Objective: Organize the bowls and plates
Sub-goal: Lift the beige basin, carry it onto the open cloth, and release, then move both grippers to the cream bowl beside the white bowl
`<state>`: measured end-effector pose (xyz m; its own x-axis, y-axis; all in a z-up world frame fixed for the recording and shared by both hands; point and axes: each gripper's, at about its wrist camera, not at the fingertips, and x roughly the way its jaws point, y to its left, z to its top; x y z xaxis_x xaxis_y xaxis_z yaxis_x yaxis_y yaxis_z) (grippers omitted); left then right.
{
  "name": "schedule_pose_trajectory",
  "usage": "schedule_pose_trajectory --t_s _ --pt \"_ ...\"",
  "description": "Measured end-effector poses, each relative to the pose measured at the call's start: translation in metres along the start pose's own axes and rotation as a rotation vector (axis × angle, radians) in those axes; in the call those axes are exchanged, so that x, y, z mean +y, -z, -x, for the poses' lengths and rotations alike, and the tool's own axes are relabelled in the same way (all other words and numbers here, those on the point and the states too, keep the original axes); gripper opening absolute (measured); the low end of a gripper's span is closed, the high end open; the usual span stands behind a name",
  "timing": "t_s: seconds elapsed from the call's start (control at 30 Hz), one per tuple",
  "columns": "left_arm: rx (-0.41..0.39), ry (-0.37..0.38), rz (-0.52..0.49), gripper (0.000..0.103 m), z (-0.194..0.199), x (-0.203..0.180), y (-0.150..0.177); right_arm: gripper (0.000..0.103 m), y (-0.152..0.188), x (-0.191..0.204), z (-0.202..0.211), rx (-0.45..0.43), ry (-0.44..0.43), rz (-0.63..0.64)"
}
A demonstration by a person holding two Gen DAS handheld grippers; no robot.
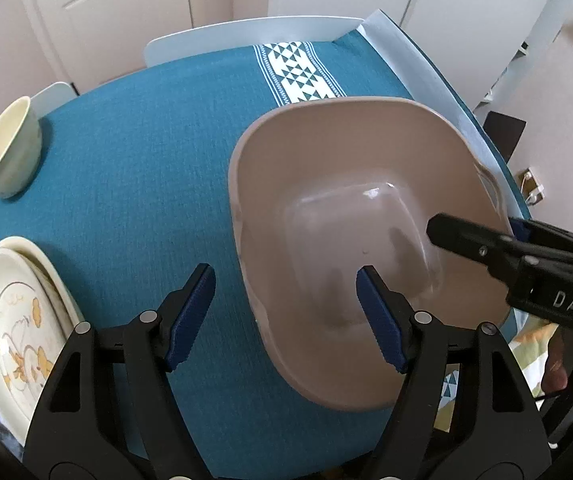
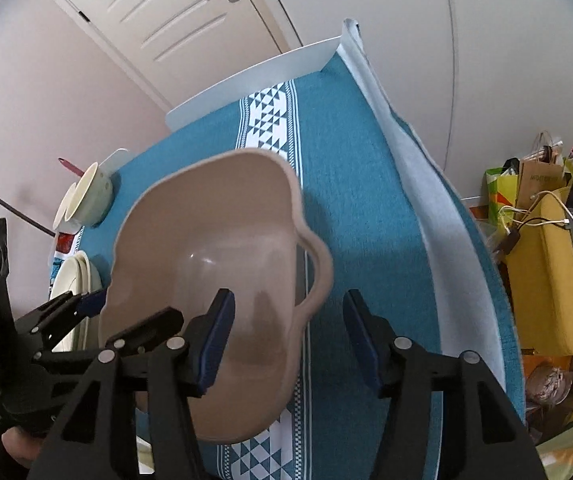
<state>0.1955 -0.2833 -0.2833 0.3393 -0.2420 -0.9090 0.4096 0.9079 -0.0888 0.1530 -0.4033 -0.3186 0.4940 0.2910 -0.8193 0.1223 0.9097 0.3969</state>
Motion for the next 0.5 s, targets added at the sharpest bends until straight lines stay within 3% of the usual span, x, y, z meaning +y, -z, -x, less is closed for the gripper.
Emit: schedule_pose_trajectory --t_s 0.27,0.37,0.5 --pt "-0.008 -0.012 0.021 0.071 0.031 0.010 0.005 0.052 -0.005 0.008 0.043 -0.051 0.064 0.010" --pt "-0.045 -0.026 0.035 0.071 0.058 0.020 0.008 0.052 -0.014 0.021 0.067 -0.090 0.080 0.044" --pt "-0.148 -0.056 0.076 0.071 0.112 0.040 0.010 0.052 -0.030 0.055 0.094 -0.155 0.032 0.128"
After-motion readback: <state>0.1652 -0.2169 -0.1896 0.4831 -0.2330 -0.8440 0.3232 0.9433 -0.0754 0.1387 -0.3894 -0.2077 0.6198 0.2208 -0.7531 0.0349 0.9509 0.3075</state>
